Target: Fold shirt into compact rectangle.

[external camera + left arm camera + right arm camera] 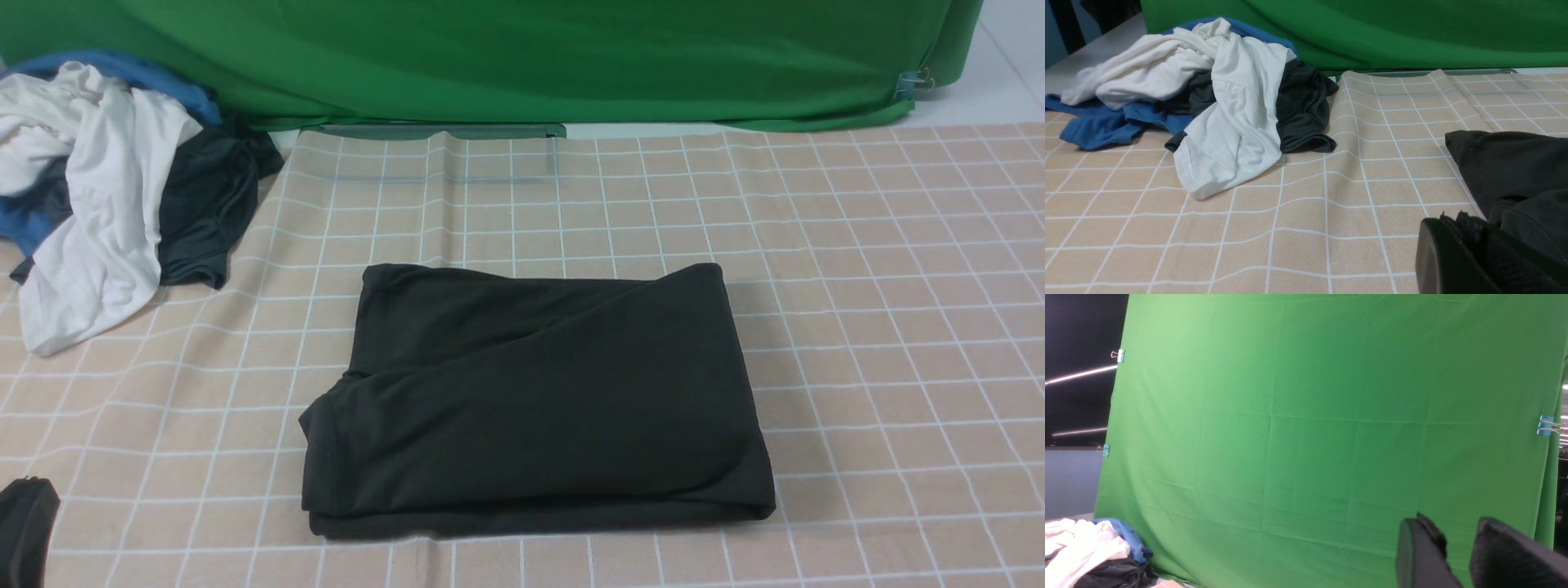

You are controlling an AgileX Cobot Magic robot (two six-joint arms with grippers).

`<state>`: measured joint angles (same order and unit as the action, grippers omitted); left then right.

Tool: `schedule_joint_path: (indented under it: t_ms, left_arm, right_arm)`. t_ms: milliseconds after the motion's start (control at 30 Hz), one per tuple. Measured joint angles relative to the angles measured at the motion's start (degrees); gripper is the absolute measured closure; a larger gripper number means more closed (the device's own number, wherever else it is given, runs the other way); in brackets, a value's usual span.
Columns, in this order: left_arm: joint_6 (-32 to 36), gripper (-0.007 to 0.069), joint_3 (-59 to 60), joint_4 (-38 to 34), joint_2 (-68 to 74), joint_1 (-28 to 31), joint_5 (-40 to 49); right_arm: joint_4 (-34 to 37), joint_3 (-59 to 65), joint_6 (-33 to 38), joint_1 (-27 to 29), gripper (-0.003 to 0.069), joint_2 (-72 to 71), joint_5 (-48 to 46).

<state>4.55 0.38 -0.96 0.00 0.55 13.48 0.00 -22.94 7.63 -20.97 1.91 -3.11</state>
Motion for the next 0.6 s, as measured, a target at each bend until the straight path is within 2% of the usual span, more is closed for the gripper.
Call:
schedule_joint_path:
  t_ms: [500, 600]
  left_arm:
    - [0.1, 0.0606, 0.0, 0.0, 0.0, 0.0, 0.0]
    - [0.1, 0.0606, 0.0, 0.0, 0.0, 0.0, 0.0]
  right_arm:
    - [0.0, 0.1, 0.5, 0.1, 0.0423, 0.0, -1.0]
    - [0.0, 1.9, 0.8, 2.8, 0.0423, -0.5, -3.9]
